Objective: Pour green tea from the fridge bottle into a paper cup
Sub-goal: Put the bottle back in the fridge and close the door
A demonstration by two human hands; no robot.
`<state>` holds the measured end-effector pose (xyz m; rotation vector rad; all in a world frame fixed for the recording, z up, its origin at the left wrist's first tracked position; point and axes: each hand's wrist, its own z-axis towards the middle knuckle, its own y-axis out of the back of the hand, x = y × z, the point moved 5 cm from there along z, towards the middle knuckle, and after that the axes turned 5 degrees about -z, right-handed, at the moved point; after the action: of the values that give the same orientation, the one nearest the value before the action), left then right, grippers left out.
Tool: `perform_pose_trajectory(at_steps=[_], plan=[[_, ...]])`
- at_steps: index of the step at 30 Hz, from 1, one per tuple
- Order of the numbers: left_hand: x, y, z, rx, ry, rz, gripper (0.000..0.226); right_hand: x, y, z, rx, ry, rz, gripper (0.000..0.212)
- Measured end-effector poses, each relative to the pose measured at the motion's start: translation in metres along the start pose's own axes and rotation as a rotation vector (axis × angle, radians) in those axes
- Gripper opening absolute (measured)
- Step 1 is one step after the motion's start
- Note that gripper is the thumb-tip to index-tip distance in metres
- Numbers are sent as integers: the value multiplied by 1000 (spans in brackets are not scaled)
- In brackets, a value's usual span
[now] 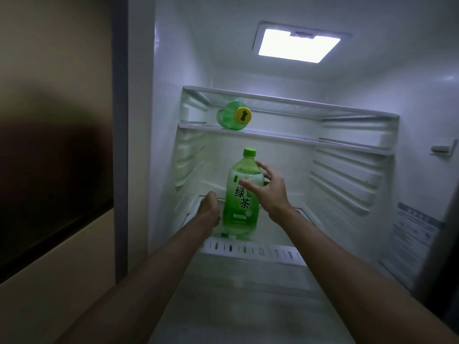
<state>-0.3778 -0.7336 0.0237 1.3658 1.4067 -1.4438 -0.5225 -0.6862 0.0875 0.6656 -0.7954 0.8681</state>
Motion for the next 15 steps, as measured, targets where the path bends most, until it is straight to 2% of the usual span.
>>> perform_pose_trajectory(at_steps=[5, 15], plan=[[10, -6, 18, 69, 38, 6, 53, -21, 2, 15, -18, -15, -15, 73], [16, -12, 49, 84, 53, 7, 54, -43, -1, 35, 0, -27, -47, 69]])
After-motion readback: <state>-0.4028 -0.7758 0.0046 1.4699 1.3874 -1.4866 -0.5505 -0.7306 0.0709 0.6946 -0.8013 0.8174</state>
